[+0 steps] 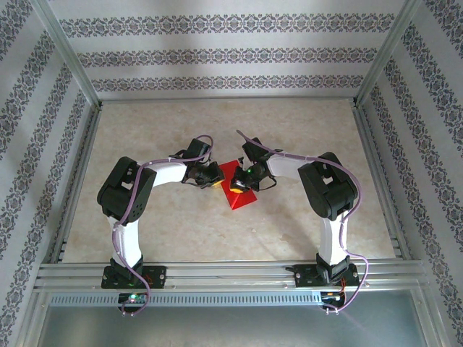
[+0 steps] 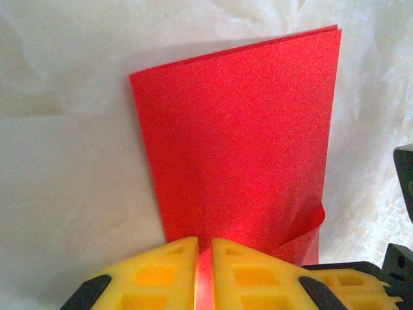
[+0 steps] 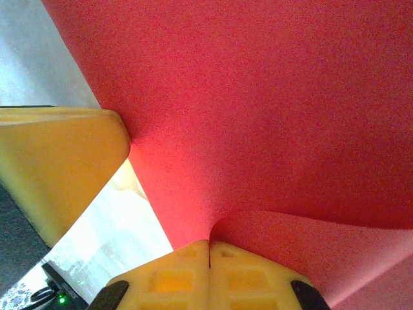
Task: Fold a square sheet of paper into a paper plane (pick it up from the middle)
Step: Fold the triangle a second time at the center of the table.
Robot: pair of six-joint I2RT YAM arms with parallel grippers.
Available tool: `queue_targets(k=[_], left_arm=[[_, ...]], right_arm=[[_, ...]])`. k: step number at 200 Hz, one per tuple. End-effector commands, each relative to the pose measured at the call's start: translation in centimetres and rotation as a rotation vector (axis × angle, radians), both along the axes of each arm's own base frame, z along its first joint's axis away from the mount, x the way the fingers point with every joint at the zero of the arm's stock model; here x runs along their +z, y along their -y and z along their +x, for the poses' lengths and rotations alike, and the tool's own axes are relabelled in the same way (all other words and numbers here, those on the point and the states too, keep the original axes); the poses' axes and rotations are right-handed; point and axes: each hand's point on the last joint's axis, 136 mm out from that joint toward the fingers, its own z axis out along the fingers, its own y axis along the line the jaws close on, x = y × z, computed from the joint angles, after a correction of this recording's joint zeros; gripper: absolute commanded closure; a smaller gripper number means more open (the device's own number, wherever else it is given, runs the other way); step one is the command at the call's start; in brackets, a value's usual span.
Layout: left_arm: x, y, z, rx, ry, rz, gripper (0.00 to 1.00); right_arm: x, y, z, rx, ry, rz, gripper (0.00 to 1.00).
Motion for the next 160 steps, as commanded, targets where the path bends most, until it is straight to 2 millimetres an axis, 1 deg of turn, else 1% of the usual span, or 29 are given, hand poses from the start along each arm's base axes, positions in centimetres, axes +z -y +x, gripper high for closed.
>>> queue_targets(k=[1, 29, 53, 79, 93, 107, 135, 160], left_arm=[[-2.0, -0.9, -1.2, -0.003, -0.06, 0.045, 0.86], [-1.6, -0.8, -1.0, -0.007, -0.052, 0.044, 0.86], [-0.8, -0.6, -0.7, -0.011, -0.038, 0.04, 0.86], [1.1, -0.5, 0.2, 0.0, -0.003, 0.022, 0.84], [2.4, -0.9, 0.8, 0.027, 0.021, 0.013, 0.82], [3.3, -1.8, 1.2, 0.072, 0.034, 0.012, 0.79], [4.3, -3.4, 1.3, 0.133, 0.054, 0.006, 0.77], [5.1, -3.8, 1.1, 0.148, 0.07, 0.001, 0.75]], right_arm=[[-0.9, 0.5, -0.7, 0.015, -0.008, -0.037, 0.95], [-1.4, 0.5, -0.9, 0.021, -0.021, -0.044, 0.92], [-1.7, 0.6, -1.0, 0.022, -0.032, -0.052, 0.89], [-2.0, 0.9, -1.3, 0.025, -0.041, -0.067, 0.82], [-2.2, 1.0, -1.3, 0.025, -0.045, -0.073, 0.78], [-2.2, 1.0, -1.4, 0.025, -0.049, -0.076, 0.72], [-2.4, 1.2, -1.4, 0.019, -0.047, -0.08, 0.62], [-2.5, 1.3, -1.4, 0.013, -0.052, -0.071, 0.56]])
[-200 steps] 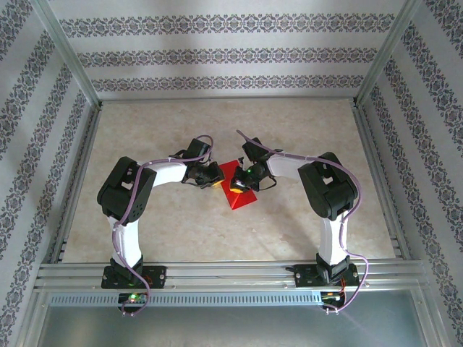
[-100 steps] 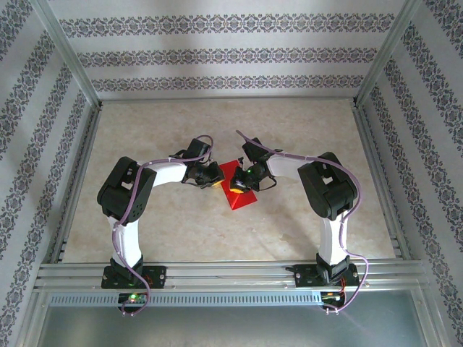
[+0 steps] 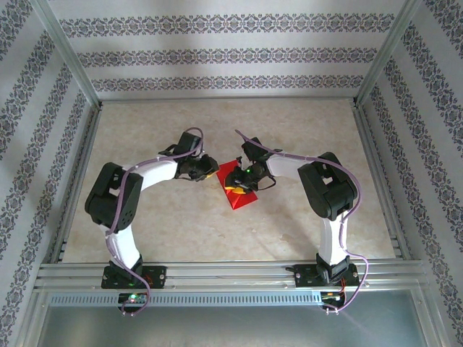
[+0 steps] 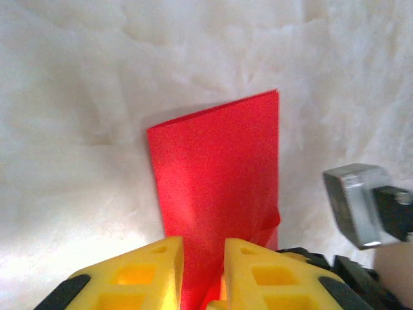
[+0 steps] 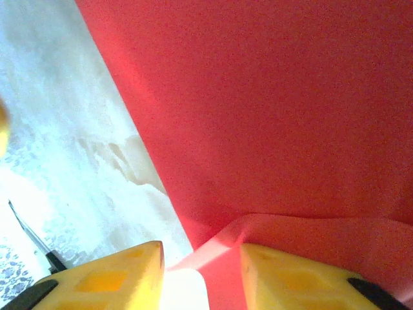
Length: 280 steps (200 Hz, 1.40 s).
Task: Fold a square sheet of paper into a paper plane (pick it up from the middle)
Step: Fold the triangle a second time at the center of the table.
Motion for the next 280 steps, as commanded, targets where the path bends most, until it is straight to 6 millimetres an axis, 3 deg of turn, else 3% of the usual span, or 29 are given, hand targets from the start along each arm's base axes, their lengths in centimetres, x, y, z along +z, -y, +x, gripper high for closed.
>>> queue_targets(k=[1, 50, 136, 159, 280], left_arm=[[0.8, -1.0, -0.4, 0.045, 0.0, 0.006, 0.75], [1.7, 0.4, -1.0, 0.009, 0.008, -0.068, 0.75], [0.4, 3.8, -3.8, -0.069, -0.042, -0.089, 0.82], [-0.1, 4.5, -4.3, -0.087, -0.053, -0.085, 0.82], [-0.2, 2.1, -3.4, -0.004, -0.034, 0.001, 0.83]], right_arm=[[-2.8, 1.8, -1.4, -0.015, -0.064, -0.101, 0.55], [-3.0, 2.0, -1.4, -0.014, -0.06, -0.094, 0.53], [-4.3, 2.9, -2.0, -0.006, -0.08, -0.125, 0.71], [-4.3, 2.8, -2.0, -0.003, -0.078, -0.119, 0.62], [-3.9, 2.9, -1.6, -0.003, -0.055, -0.055, 0.52]])
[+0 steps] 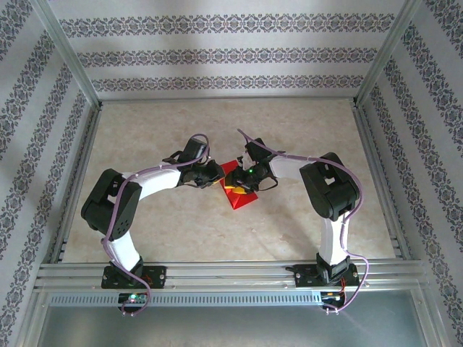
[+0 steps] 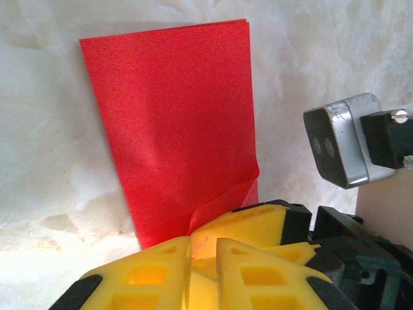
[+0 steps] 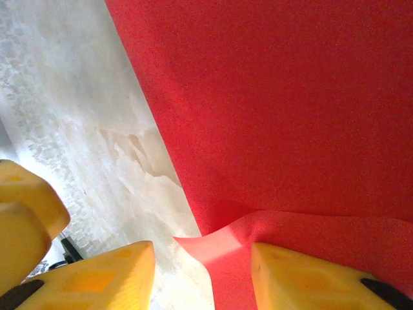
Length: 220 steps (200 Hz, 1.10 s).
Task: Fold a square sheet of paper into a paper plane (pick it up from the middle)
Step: Fold the triangle a second time at the center of the table.
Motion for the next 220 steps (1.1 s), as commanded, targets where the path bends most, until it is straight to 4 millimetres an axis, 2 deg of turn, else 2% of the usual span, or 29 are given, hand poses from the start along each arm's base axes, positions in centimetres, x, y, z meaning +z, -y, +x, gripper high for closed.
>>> queue_targets(k=[1, 21, 45, 83, 108, 164, 220], left_arm=[[-0.4, -0.9, -0.2, 0.033, -0.022, 0.027, 0.82], [-0.2, -1.1, -0.1, 0.039, -0.018, 0.025, 0.83], [-0.5, -0.8, -0.3, 0.029, -0.029, 0.011, 0.83], [-0.4, 0.6, -1.0, -0.029, -0.042, -0.026, 0.85], [-1.4, 1.4, -1.8, -0.059, -0.069, -0.014, 0.86], [-2.8, 2.7, -2.2, -0.096, -0.102, -0.005, 0.91], [-3.7, 2.9, -2.9, -0.114, -0.125, 0.023, 0.92]], right_arm=[[-4.3, 2.9, -1.7, -0.02, -0.076, -0.131, 0.53], [-4.4, 3.0, -1.7, -0.019, -0.077, -0.138, 0.57], [-4.8, 3.3, -1.9, -0.017, -0.082, -0.158, 0.69], [-5.8, 4.1, -2.4, -0.015, -0.101, -0.212, 0.85], [-6.1, 4.4, -2.6, -0.012, -0.11, -0.234, 0.91], [-6.3, 4.5, -2.8, -0.01, -0.119, -0.249, 0.94], [-6.4, 4.4, -2.9, -0.007, -0.126, -0.254, 0.94]])
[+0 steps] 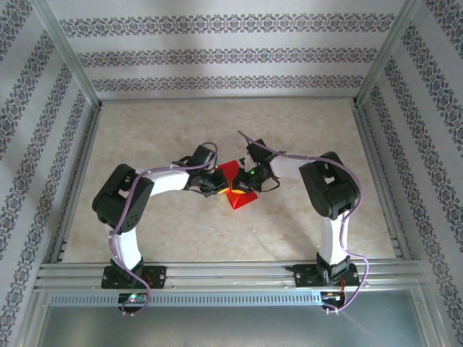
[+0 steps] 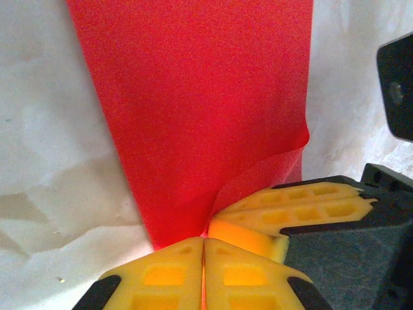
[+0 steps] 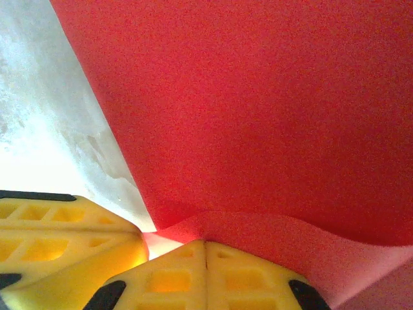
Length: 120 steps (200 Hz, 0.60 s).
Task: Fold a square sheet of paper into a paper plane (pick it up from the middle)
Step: Fold the triangle a second time at the center of the table.
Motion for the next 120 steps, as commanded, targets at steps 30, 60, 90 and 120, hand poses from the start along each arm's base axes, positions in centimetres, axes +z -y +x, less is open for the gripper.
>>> queue_targets(k=[30, 60, 90, 120], left_arm=[[-1.2, 0.2, -0.9, -0.029, -0.034, 0.055, 0.92], [-1.7, -0.3, -0.9, -0.032, -0.042, 0.091, 0.93], [-2.0, -0.5, -0.9, -0.037, -0.046, 0.115, 0.93], [-2.4, -0.8, -0.9, -0.037, -0.047, 0.139, 0.93]], right_arm=[[-5.0, 3.1, -2.7, -0.018, -0.123, -0.2, 0.94], [-4.8, 3.1, -2.8, -0.026, -0.13, -0.197, 0.94], [-4.2, 2.7, -2.8, -0.045, -0.142, -0.181, 0.93], [-3.5, 2.1, -2.8, -0.067, -0.155, -0.153, 0.91]])
